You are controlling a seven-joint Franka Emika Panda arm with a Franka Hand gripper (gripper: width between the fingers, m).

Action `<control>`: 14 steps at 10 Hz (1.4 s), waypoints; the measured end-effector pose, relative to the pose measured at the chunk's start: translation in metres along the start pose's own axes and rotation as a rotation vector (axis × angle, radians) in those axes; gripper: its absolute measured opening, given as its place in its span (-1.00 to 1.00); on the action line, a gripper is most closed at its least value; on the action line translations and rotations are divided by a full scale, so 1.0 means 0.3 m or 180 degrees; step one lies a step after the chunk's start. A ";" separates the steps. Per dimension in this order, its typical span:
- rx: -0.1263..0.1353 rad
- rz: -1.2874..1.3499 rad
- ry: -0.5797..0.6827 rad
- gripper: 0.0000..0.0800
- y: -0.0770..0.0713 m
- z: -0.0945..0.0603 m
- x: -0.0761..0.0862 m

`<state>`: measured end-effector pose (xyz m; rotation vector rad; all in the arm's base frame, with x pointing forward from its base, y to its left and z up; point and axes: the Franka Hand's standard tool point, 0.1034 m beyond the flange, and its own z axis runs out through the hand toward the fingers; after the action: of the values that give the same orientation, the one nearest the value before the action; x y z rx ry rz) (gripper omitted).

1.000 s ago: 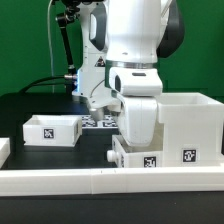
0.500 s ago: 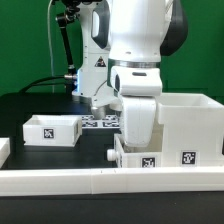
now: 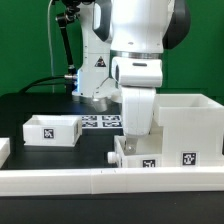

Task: Assemble drawer

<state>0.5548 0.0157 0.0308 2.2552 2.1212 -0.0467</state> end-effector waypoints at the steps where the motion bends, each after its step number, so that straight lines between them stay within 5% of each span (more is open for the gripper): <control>1: -0.0011 0.0006 -0.0004 0.58 0.008 -0.013 -0.005; 5: -0.0016 -0.0332 -0.0039 0.62 0.056 -0.069 -0.110; 7: -0.0107 -0.0470 -0.0029 0.62 0.081 -0.085 -0.162; 11: -0.0024 -0.0531 0.0133 0.62 0.083 -0.025 -0.205; 14: 0.0070 -0.0546 0.0426 0.62 0.134 0.025 -0.192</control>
Offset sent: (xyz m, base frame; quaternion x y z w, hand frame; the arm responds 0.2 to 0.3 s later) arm 0.0142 -0.0295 0.0238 0.0148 -0.0028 -0.0789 0.9968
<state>0.5914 -0.0444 0.0269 2.1384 2.3884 0.0776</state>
